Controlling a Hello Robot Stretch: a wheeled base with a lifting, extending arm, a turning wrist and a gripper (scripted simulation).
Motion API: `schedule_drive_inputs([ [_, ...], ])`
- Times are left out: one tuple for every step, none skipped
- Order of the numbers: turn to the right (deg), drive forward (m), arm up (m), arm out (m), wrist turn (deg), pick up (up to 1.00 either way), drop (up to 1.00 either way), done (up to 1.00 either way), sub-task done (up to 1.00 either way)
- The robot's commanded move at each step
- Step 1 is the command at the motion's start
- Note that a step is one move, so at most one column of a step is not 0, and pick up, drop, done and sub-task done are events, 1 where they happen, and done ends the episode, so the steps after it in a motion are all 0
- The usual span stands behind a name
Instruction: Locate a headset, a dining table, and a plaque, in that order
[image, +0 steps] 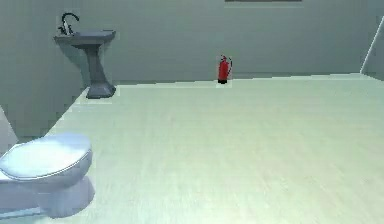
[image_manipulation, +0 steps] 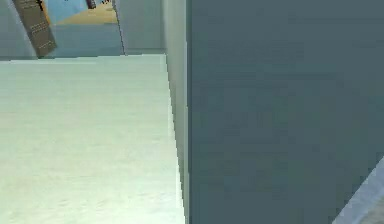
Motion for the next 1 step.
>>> schedule_drive_inputs([
  [36.0,0.0,0.0,0.0,0.0,0.0,0.0,0.0,0.0],
])
